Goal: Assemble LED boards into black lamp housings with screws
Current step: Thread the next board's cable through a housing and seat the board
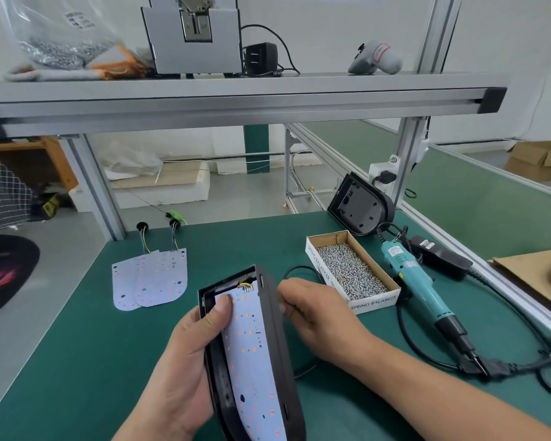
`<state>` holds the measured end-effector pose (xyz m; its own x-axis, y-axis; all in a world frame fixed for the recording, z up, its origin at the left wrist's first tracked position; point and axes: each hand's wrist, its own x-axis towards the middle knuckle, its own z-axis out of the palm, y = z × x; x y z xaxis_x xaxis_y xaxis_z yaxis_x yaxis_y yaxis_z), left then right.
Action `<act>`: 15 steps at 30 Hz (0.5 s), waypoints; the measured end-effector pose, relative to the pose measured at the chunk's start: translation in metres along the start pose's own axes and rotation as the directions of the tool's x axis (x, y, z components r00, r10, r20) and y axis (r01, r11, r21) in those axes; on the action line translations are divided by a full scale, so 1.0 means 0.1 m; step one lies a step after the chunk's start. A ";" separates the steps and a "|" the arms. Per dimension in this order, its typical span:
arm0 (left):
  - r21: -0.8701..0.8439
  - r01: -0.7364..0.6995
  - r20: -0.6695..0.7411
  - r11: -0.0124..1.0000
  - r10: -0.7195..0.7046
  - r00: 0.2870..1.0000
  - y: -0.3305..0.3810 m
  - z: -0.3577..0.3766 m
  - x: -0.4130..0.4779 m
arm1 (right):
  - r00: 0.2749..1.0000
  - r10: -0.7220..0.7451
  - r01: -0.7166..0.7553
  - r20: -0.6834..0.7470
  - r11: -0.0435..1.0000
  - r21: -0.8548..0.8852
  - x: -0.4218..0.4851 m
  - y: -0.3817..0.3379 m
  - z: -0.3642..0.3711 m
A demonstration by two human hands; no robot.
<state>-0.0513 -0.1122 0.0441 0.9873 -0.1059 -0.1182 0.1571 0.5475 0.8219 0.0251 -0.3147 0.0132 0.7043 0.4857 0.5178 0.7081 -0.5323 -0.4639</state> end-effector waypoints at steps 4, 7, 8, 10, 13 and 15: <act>-0.018 0.009 -0.015 1.000 -0.009 1.000 0.00 0.00 -0.01 | 1.000 0.004 -0.004 0.009 1.000 0.004 0.00 0.00 -0.01; -0.033 0.031 -0.039 0.999 -0.032 0.999 -0.01 -0.01 0.00 | 1.000 -0.013 0.013 -0.006 0.999 0.031 0.00 0.01 0.00; -0.036 0.042 -0.041 0.998 -0.043 0.998 -0.01 -0.01 0.00 | 1.000 -0.014 0.014 -0.012 0.999 0.035 -0.01 0.01 0.00; -0.051 0.053 -0.058 0.997 -0.056 0.997 -0.01 -0.05 0.02 | 1.000 -0.011 0.011 -0.012 0.999 0.036 0.00 0.03 0.01; -0.112 0.074 -0.054 0.991 -0.080 0.995 -0.03 -0.10 0.05 | 0.999 -0.021 0.022 -0.029 0.999 0.033 -0.01 0.04 0.03; -0.199 0.096 0.015 0.975 -0.095 0.995 -0.04 -0.14 0.08 | 0.998 -0.031 0.032 -0.045 0.999 0.016 -0.01 0.05 0.03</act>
<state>-0.0435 -0.1035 0.0318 0.9675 -0.1699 -0.1871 0.2524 0.6893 0.6791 0.0275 -0.3158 0.0085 0.6791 0.4699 0.5639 0.7308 -0.5052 -0.4591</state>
